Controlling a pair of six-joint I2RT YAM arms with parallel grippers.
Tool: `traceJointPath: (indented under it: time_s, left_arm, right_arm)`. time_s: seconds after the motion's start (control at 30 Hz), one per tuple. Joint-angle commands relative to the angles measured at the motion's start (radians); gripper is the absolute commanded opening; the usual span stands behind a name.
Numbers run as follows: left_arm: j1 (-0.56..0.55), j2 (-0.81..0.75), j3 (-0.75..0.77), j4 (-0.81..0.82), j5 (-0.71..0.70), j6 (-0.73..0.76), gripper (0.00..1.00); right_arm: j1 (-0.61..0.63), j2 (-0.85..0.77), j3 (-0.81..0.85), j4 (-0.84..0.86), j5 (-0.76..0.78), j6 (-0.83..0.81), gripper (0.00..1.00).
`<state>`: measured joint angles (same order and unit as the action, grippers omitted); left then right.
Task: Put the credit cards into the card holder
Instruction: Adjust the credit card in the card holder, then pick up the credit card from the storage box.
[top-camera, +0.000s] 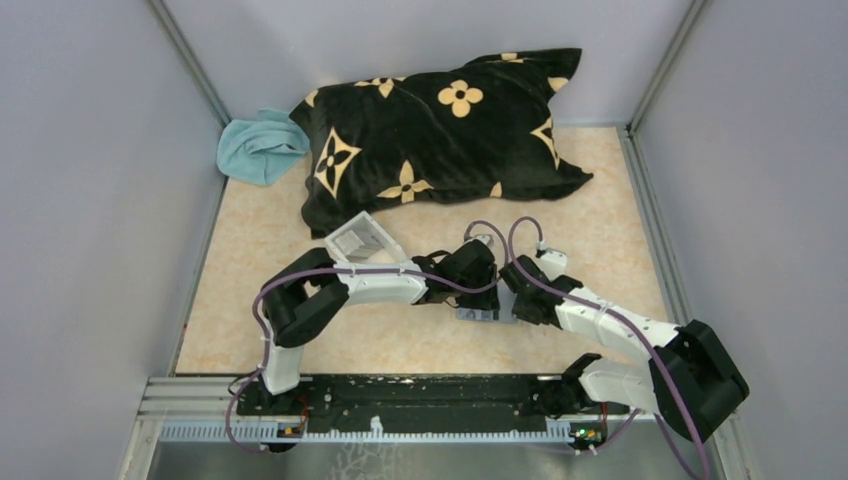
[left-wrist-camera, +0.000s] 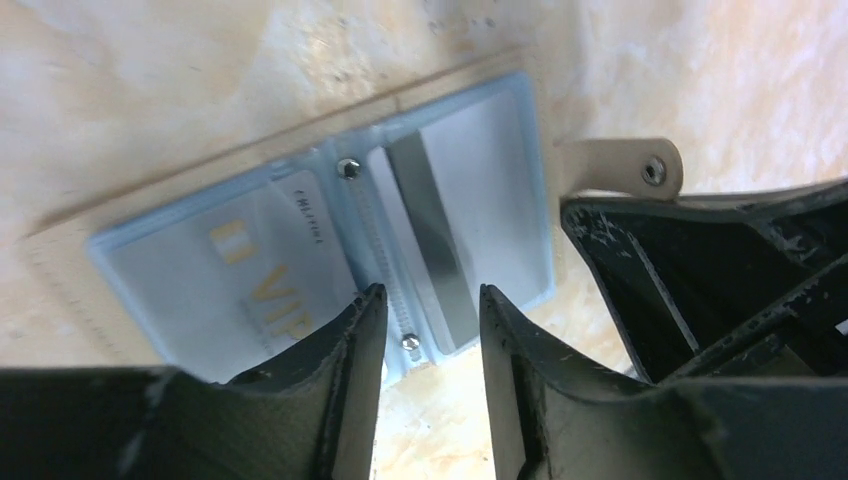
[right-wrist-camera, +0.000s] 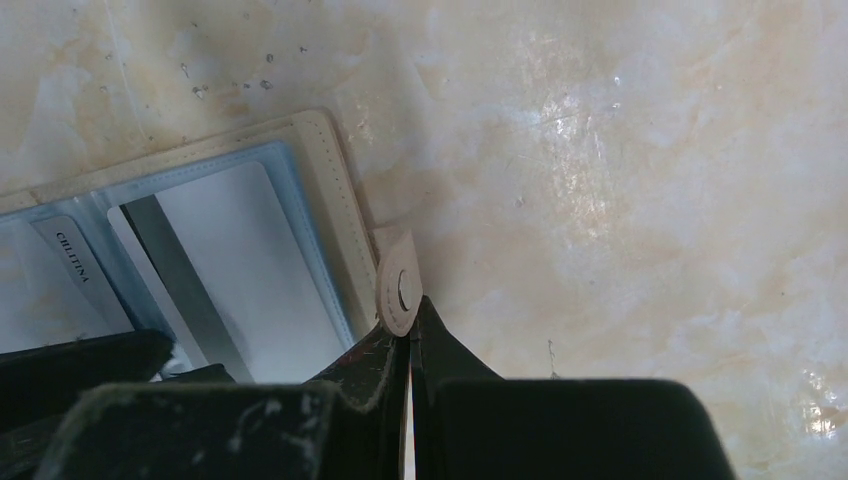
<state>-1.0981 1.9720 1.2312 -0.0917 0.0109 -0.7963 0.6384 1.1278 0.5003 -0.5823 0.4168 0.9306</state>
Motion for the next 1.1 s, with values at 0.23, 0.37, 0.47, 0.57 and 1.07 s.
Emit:
traceJointPath:
  time_s: [0.23,0.37,0.47,0.57,1.07]
  left_arm:
    - [-0.006,-0.187,-0.022,-0.108,-0.305,-0.075,0.56]
    - [-0.006,-0.270,-0.040,-0.152,-0.410,-0.113,0.59]
    - [-0.006,-0.348,-0.070,-0.205,-0.547,-0.159,0.61]
    - [-0.006,-0.423,-0.077,-0.321,-0.702,-0.239,0.66]
    - [0.108,-0.688,-0.210,-0.857,-0.901,-0.848,0.91]
  right_arm:
    - [-0.016,-0.011,0.054,0.011,0.003,-0.057,0.00]
    - [-0.016,-0.032,0.086,0.000,-0.002,-0.091,0.07]
    - [-0.014,-0.038,0.148,-0.006,-0.015,-0.162,0.14]
    - [-0.012,-0.045,0.234,-0.013,-0.033,-0.234,0.24]
    - [0.132,0.386,0.818,0.055,-0.239,-0.571,0.61]
